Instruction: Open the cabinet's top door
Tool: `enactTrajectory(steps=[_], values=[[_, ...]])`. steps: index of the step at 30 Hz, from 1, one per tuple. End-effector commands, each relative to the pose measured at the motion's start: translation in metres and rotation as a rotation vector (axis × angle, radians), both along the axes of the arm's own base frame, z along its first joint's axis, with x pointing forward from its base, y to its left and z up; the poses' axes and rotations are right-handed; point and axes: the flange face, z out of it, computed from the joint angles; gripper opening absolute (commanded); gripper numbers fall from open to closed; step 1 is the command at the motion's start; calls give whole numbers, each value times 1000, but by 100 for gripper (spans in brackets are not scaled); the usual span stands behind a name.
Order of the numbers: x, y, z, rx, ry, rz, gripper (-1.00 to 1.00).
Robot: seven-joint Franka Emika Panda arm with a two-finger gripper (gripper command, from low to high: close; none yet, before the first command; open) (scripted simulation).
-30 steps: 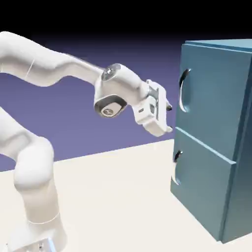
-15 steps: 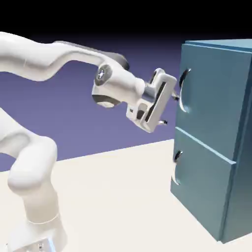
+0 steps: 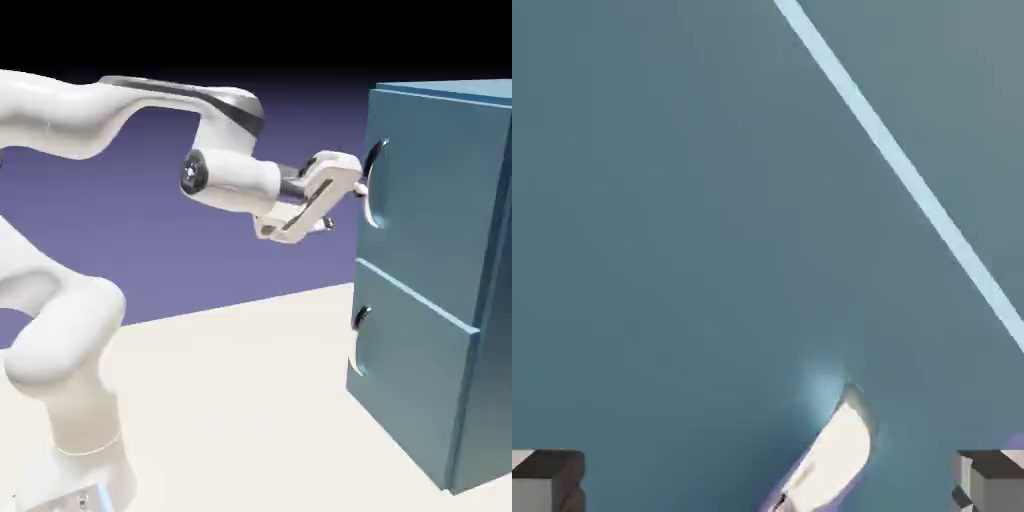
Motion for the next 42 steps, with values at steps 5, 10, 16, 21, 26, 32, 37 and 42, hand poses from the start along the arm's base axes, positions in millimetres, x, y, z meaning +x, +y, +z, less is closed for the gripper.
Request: enactTrajectory(steps=[5, 10, 16, 21, 26, 32, 37, 42], values=[[3, 12, -2, 221, -72, -69, 0], [9, 25, -5, 443, -147, -128, 0], [18, 42, -9, 708, -242, -185, 0], [43, 46, -10, 779, -268, -200, 0], [71, 43, -10, 783, -269, -199, -100], [58, 36, -11, 789, -247, -151, -100], [50, 32, -10, 792, -237, -124, -100], [42, 27, -10, 796, -224, -93, -100]])
